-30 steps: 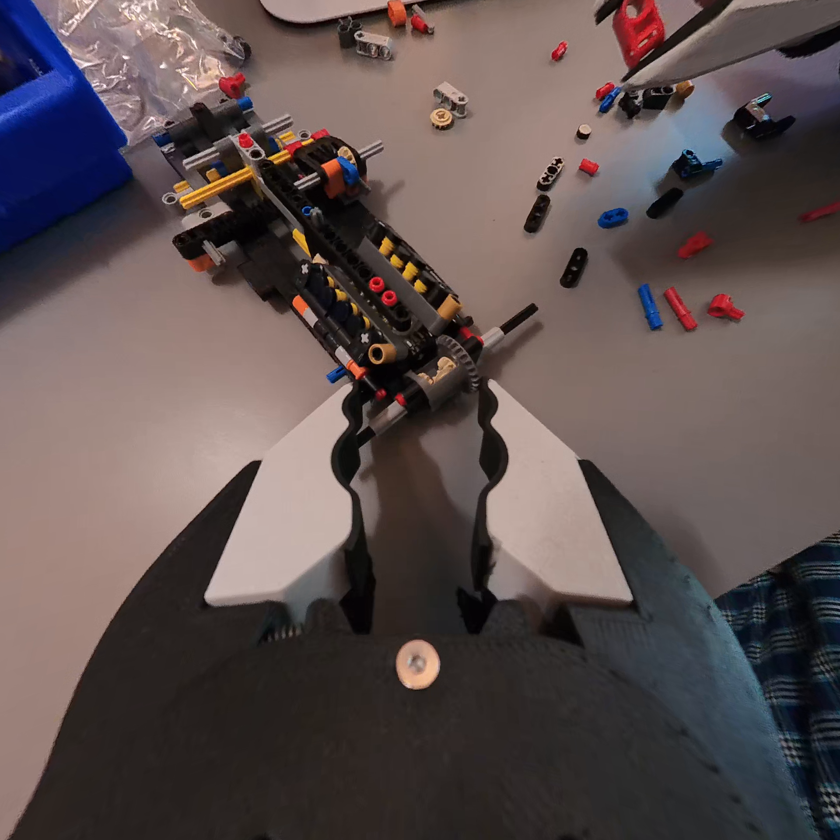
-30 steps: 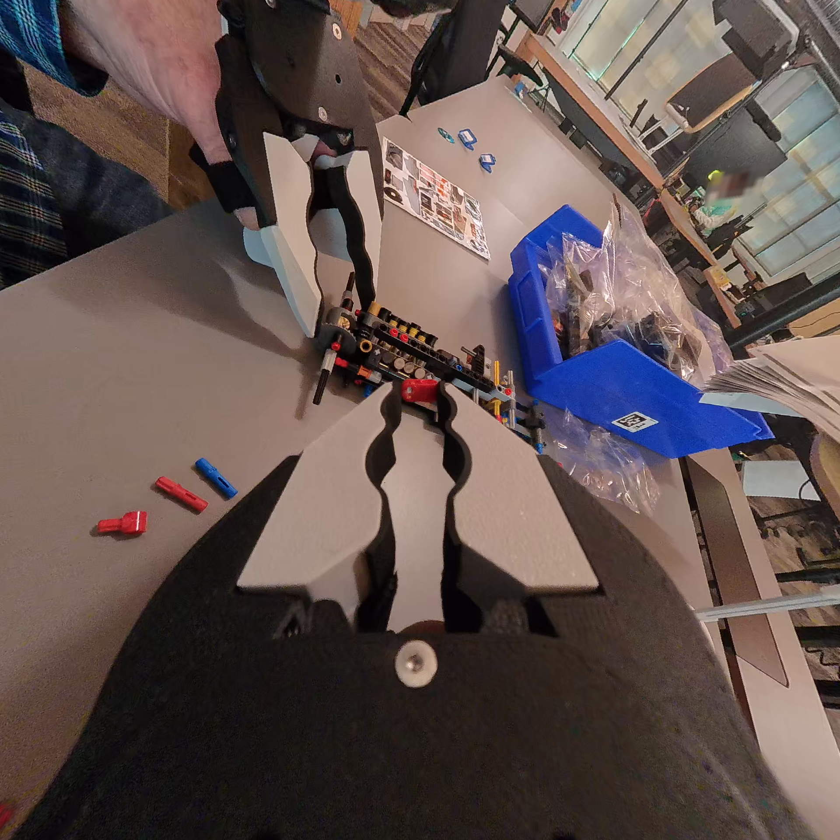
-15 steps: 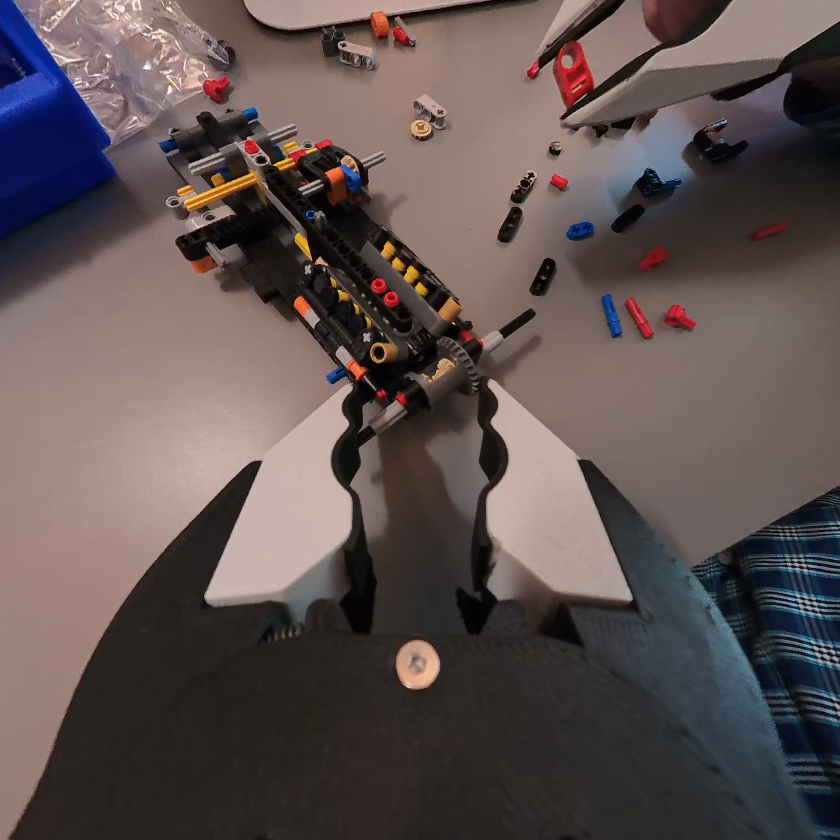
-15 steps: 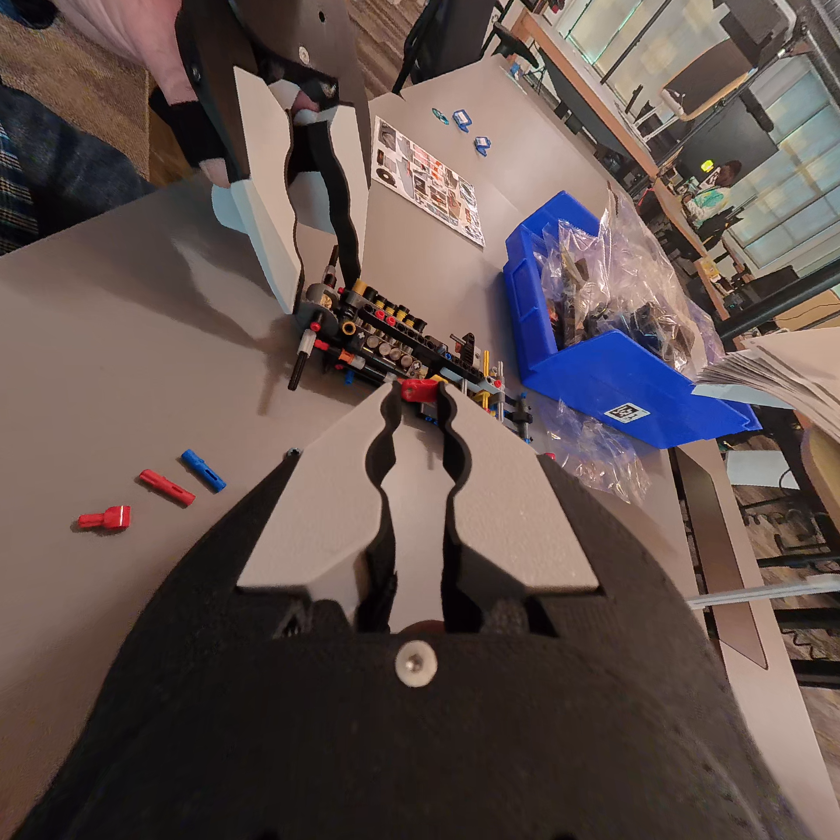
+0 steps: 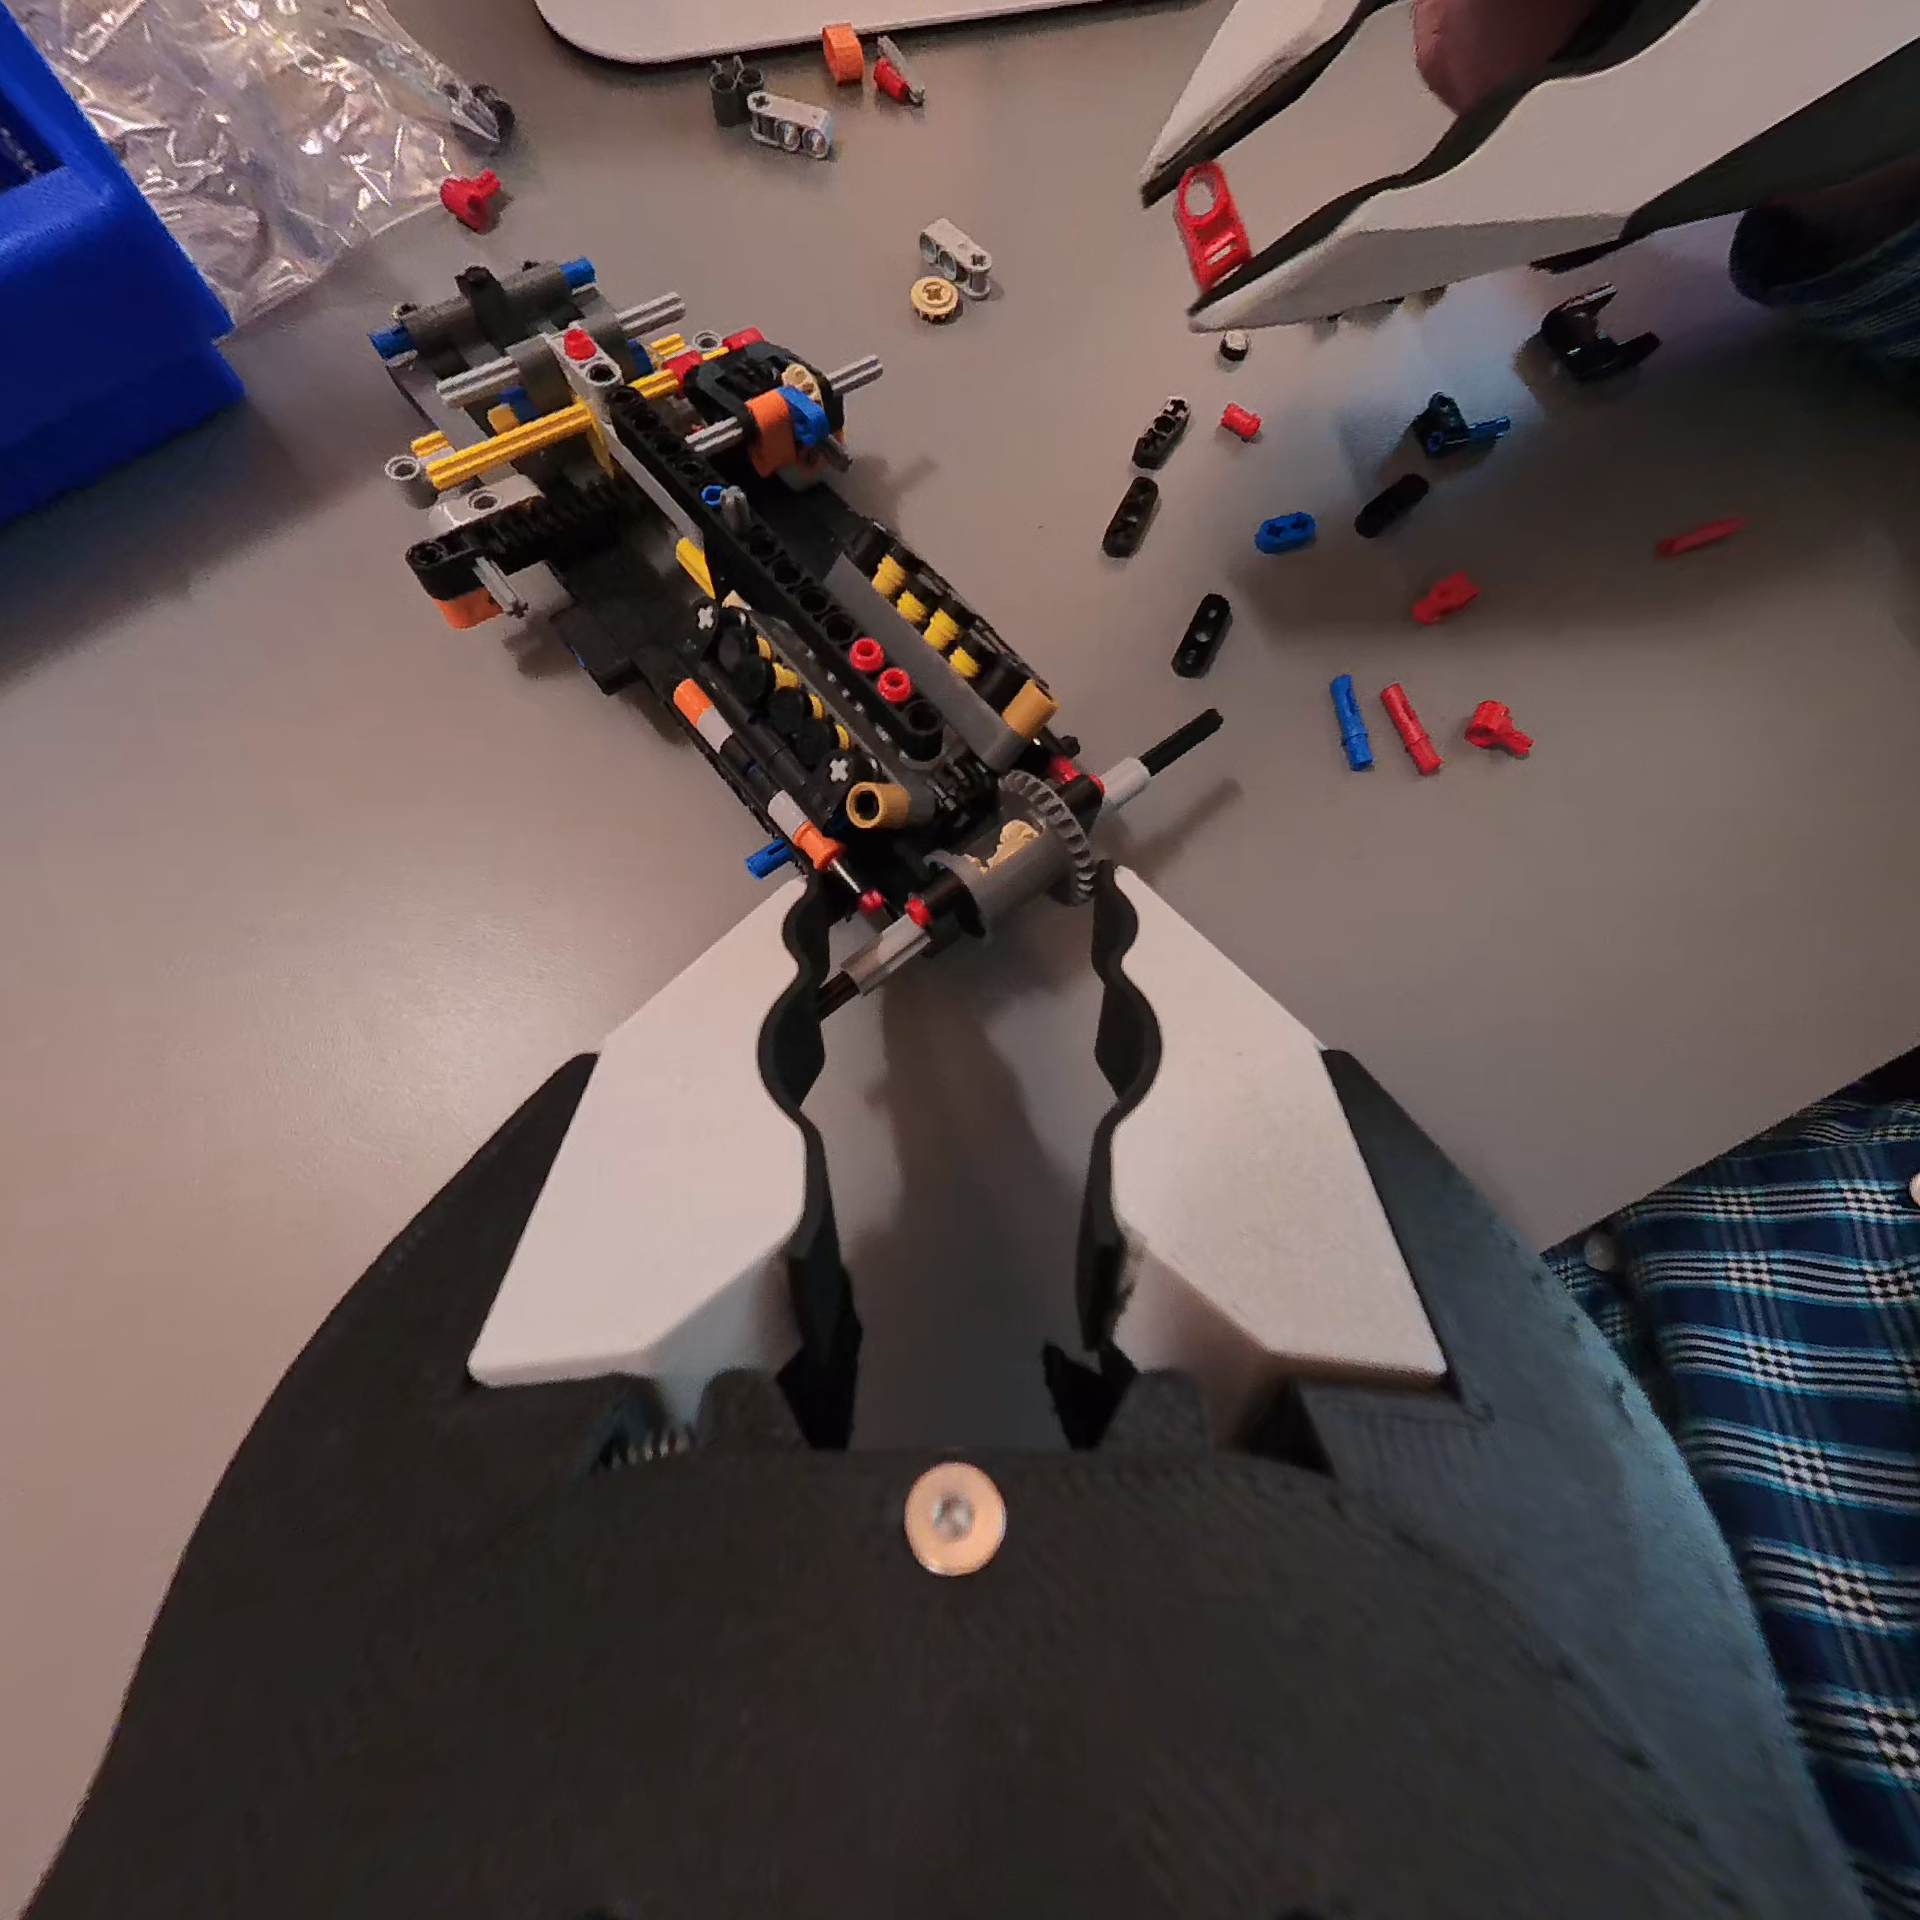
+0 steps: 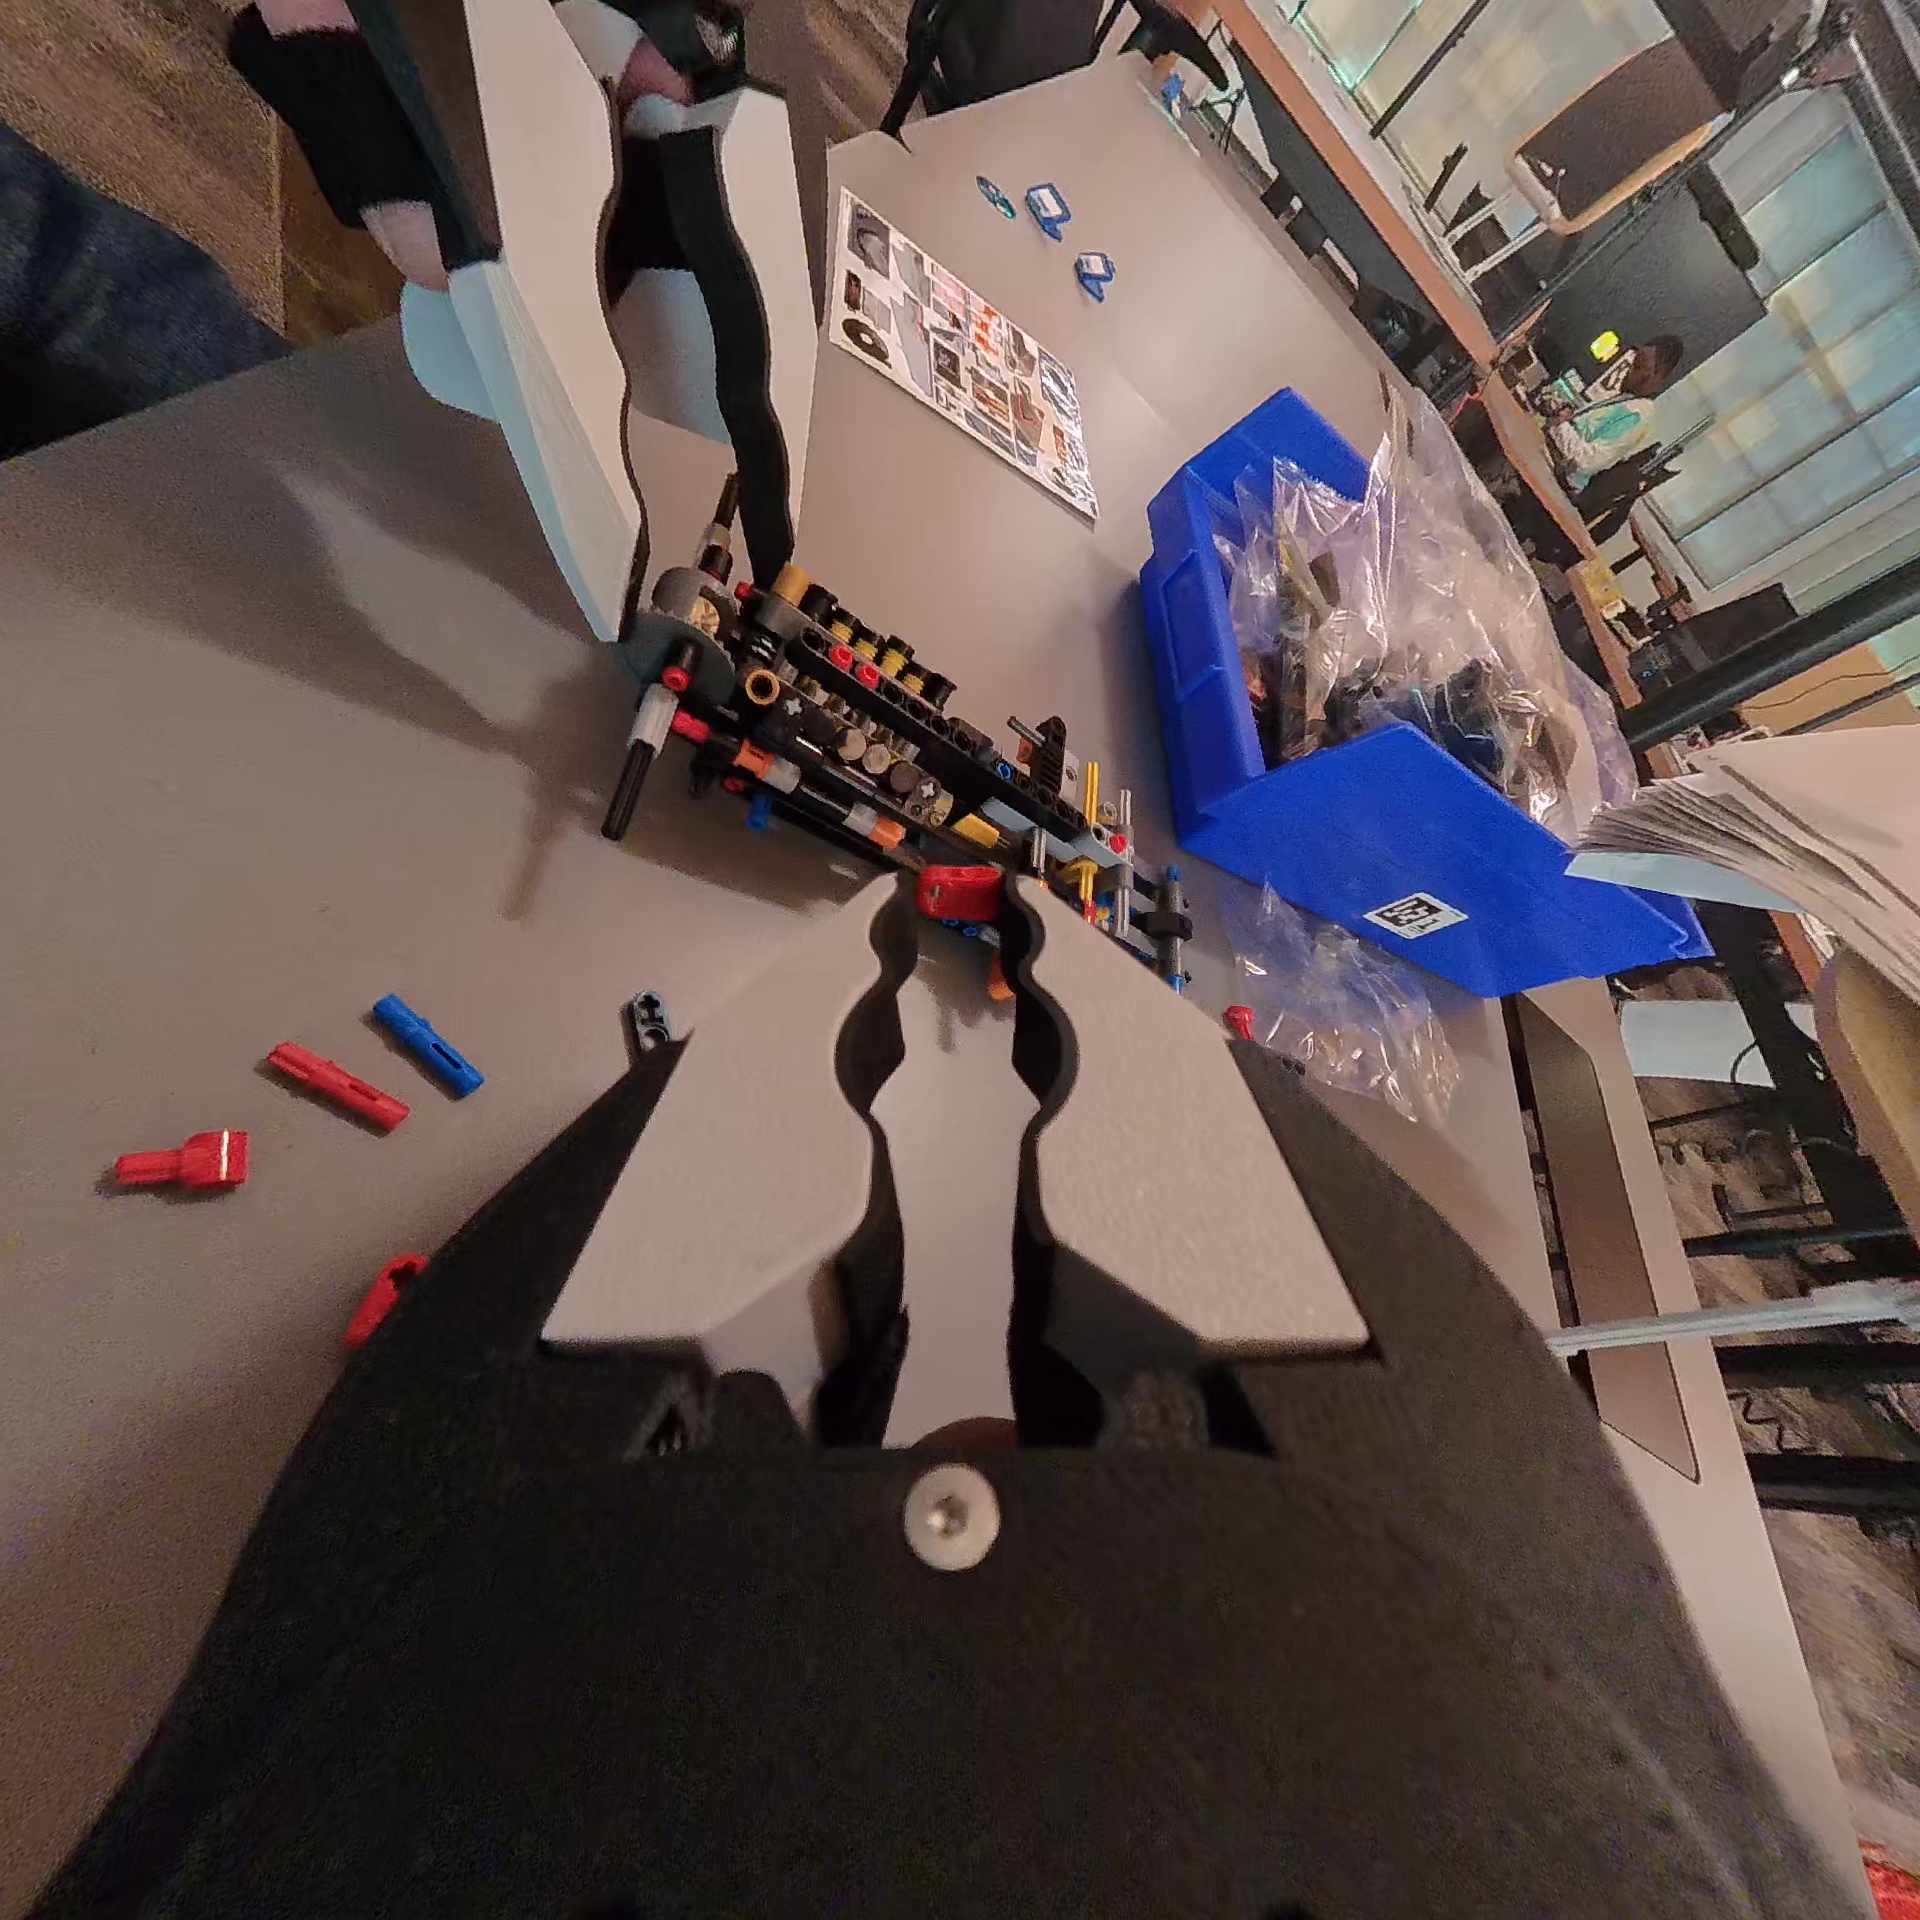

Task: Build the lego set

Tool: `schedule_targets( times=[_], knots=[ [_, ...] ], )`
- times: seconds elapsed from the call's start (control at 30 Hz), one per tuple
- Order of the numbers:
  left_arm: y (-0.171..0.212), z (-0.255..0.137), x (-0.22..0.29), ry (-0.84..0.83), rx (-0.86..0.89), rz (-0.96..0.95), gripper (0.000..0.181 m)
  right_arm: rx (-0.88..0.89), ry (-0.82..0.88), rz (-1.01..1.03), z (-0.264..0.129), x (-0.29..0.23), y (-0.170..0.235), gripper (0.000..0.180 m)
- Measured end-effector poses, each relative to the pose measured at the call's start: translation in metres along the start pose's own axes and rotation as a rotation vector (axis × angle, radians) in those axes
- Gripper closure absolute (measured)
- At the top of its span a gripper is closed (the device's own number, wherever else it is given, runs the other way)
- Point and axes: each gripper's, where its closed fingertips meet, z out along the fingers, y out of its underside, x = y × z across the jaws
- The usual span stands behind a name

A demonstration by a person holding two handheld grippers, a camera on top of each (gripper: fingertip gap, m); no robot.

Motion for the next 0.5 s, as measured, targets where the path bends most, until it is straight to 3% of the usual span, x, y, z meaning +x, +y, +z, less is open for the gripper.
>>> schedule_targets(
  times=[0.03,0.5],
  knots=[
    [-0.001,-0.001,0.0,0.001,0.0,-0.001,0.132,-0.005,0.002,0.0,0.0,0.0,0.002,0.167],
    [-0.007,-0.011,0.005,0.033,-0.008,-0.037,0.132,-0.054,0.018,0.003,0.004,0.004,0.018,0.167]
  ],
)
